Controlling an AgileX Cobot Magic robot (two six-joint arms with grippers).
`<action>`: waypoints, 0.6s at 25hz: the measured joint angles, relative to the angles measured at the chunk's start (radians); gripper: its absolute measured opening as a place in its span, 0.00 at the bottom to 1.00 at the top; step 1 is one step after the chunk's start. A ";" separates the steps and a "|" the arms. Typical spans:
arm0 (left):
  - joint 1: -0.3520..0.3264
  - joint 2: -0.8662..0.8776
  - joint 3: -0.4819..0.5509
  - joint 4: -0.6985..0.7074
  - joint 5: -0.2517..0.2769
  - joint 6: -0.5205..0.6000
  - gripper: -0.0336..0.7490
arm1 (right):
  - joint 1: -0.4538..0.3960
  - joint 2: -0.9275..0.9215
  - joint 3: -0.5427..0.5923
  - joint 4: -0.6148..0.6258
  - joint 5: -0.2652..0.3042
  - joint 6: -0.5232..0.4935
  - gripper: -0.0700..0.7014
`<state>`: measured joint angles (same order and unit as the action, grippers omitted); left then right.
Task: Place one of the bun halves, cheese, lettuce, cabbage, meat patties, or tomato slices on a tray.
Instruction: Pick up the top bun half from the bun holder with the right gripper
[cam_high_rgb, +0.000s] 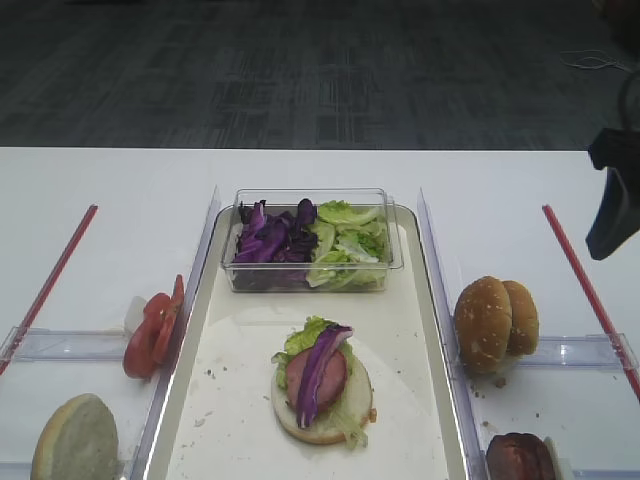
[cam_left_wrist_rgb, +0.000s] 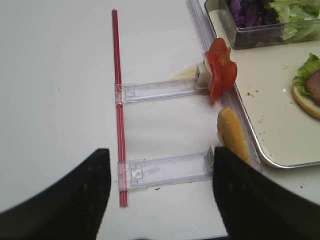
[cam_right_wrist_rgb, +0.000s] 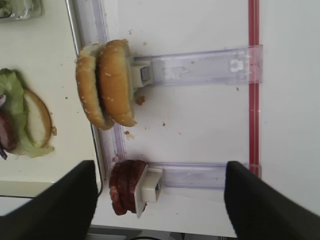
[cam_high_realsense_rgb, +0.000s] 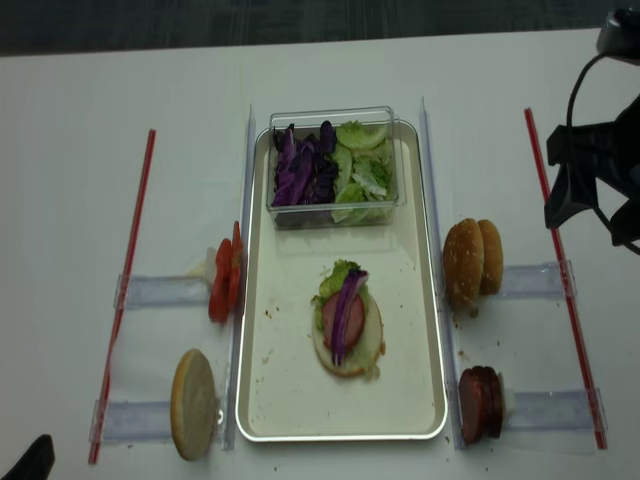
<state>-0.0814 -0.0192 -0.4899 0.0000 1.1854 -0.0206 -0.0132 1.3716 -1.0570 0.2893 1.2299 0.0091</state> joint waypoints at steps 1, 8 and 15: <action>0.000 0.000 0.000 0.000 0.000 0.000 0.58 | 0.020 0.017 -0.015 -0.002 0.000 0.005 0.79; 0.000 0.000 0.000 0.000 0.000 0.000 0.58 | 0.235 0.144 -0.110 -0.028 0.000 0.109 0.79; 0.000 0.000 0.000 0.000 0.000 0.000 0.58 | 0.272 0.247 -0.132 -0.028 -0.041 0.134 0.79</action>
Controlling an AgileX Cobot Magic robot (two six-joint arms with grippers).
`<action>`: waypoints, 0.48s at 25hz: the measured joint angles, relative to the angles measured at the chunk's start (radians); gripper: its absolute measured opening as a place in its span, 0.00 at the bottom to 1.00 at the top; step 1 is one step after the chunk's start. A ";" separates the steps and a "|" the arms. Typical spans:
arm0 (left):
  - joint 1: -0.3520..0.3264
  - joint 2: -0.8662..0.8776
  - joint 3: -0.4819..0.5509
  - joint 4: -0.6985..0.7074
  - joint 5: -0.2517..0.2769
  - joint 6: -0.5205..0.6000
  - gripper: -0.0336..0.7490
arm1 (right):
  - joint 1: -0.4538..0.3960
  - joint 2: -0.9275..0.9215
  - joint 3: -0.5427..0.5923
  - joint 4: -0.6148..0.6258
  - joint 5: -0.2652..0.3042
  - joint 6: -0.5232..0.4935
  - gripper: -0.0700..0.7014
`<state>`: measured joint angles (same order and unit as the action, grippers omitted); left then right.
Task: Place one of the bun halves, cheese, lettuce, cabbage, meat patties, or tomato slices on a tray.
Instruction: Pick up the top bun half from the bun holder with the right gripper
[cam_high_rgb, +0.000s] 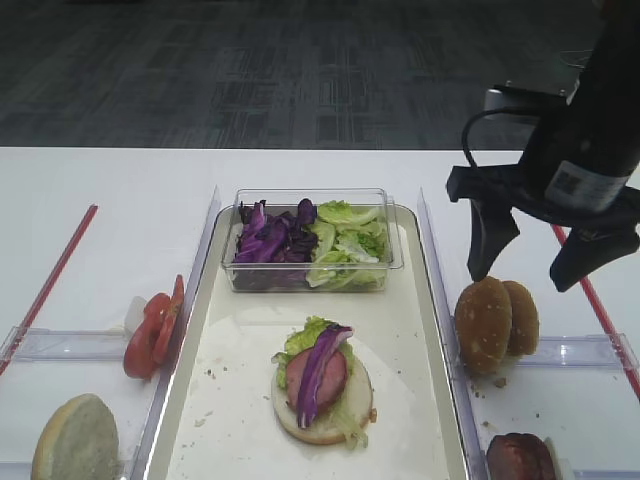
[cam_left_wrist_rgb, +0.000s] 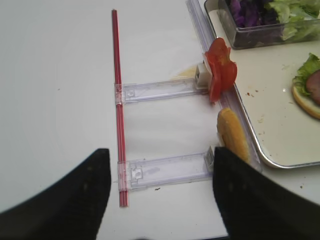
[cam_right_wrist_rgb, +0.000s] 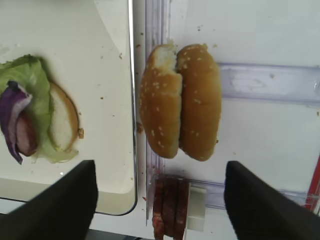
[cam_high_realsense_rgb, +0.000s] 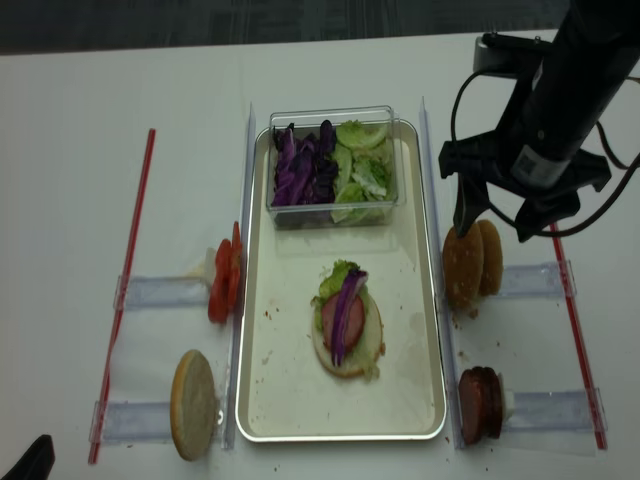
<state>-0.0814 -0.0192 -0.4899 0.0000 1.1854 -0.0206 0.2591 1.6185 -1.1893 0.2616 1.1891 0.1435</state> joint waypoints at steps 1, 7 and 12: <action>0.000 0.000 0.000 0.000 0.000 0.000 0.58 | 0.000 0.009 0.000 0.002 -0.008 0.000 0.79; 0.000 0.000 0.000 0.000 0.000 0.000 0.58 | 0.002 0.043 0.000 0.038 -0.052 -0.002 0.79; 0.000 0.000 0.000 0.000 0.000 0.000 0.58 | 0.002 0.076 0.000 0.069 -0.071 -0.019 0.79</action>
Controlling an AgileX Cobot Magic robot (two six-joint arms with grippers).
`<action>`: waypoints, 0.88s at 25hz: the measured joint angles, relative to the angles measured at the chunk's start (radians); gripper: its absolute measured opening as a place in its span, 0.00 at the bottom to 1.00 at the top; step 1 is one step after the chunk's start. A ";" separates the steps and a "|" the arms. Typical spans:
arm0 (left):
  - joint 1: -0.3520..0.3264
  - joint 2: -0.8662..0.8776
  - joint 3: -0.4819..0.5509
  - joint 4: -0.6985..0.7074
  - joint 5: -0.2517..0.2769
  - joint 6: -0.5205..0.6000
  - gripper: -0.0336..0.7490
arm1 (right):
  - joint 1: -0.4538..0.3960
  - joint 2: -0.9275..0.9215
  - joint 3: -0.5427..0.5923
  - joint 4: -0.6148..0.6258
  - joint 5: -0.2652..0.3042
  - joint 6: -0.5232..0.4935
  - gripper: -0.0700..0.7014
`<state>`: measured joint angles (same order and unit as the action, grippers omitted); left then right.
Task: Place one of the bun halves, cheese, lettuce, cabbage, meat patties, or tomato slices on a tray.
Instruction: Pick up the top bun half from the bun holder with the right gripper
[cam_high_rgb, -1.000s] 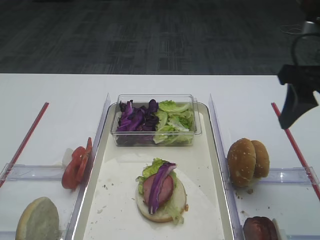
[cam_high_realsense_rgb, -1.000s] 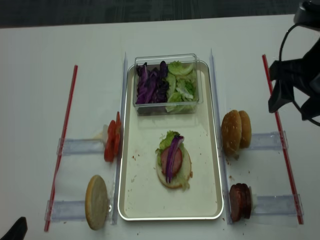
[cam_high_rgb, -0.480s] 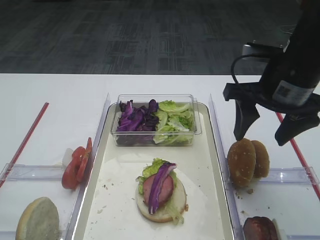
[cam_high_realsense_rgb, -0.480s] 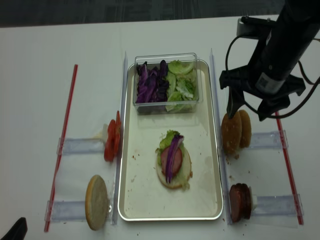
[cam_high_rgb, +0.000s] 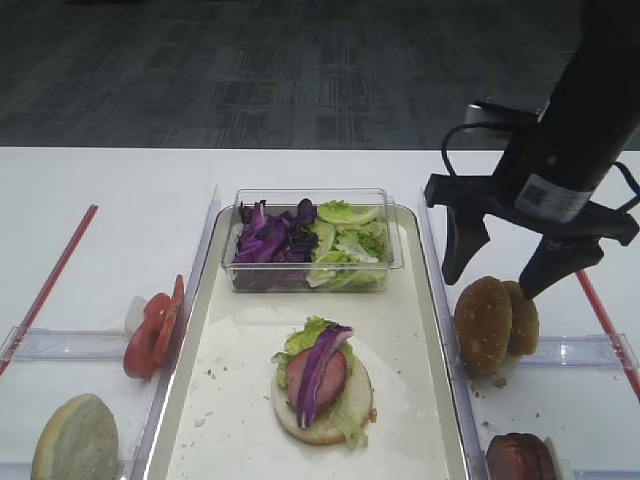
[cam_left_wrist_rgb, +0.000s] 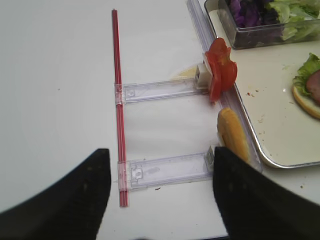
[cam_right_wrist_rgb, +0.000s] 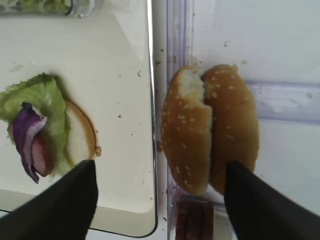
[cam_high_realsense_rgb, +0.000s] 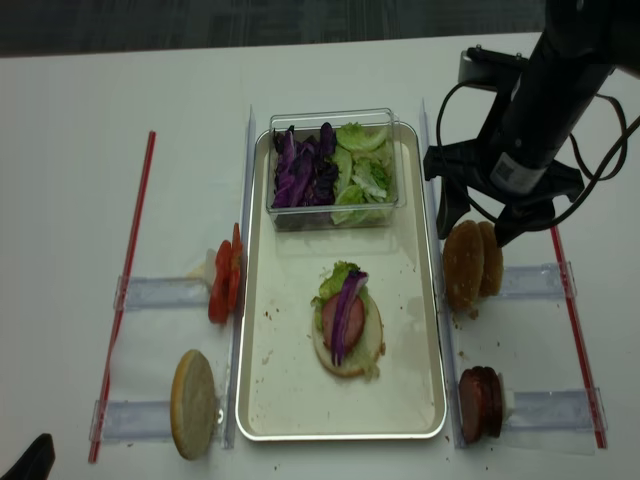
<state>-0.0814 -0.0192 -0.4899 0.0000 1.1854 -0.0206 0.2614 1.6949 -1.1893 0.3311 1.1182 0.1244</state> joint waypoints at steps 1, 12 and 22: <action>0.000 0.000 0.000 0.000 0.000 0.000 0.58 | 0.002 0.005 0.000 0.006 -0.004 -0.003 0.79; 0.000 0.000 0.000 0.000 0.000 0.000 0.58 | 0.013 0.026 -0.001 0.026 -0.035 -0.026 0.79; 0.000 0.000 0.000 0.000 0.000 0.000 0.58 | 0.013 0.026 -0.001 0.028 -0.038 -0.026 0.79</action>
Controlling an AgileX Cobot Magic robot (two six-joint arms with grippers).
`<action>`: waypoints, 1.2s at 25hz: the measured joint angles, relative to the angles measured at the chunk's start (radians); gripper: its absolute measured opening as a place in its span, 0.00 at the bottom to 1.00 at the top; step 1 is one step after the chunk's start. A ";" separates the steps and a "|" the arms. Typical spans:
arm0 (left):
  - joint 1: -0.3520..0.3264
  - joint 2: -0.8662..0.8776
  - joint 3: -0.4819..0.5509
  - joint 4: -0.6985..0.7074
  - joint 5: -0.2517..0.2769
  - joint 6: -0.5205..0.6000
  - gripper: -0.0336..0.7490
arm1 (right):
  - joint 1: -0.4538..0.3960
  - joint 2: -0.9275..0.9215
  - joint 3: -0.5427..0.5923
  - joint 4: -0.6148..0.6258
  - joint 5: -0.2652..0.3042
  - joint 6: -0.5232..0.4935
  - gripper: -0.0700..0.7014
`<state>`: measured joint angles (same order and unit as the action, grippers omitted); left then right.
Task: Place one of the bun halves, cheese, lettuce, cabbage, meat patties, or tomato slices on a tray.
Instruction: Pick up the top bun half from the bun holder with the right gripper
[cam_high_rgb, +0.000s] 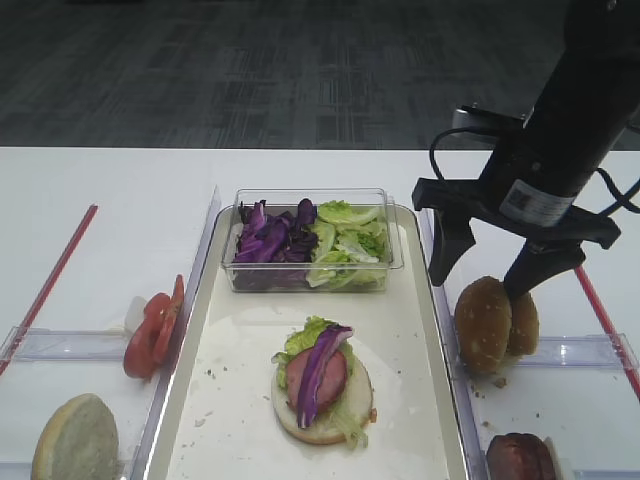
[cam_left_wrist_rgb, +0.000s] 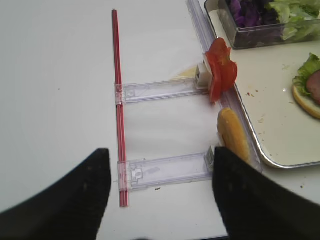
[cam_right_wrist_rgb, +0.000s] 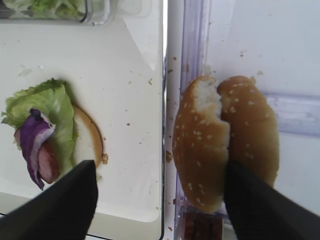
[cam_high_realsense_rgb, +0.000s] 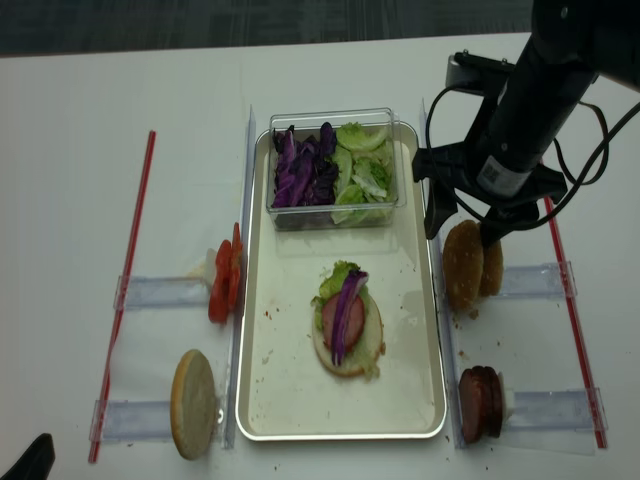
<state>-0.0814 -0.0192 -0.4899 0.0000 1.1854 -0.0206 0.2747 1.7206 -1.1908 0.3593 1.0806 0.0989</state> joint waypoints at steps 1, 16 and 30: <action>0.000 0.000 0.000 0.000 0.000 0.000 0.58 | 0.000 0.000 0.000 0.000 0.000 0.000 0.79; 0.000 0.000 0.000 0.000 0.000 0.000 0.58 | 0.000 0.002 0.000 0.025 -0.019 -0.018 0.79; 0.000 0.000 0.000 0.000 0.000 0.000 0.58 | 0.000 0.062 -0.001 0.049 -0.018 -0.024 0.79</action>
<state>-0.0814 -0.0192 -0.4899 0.0000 1.1854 -0.0206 0.2747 1.7831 -1.1914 0.4085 1.0630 0.0749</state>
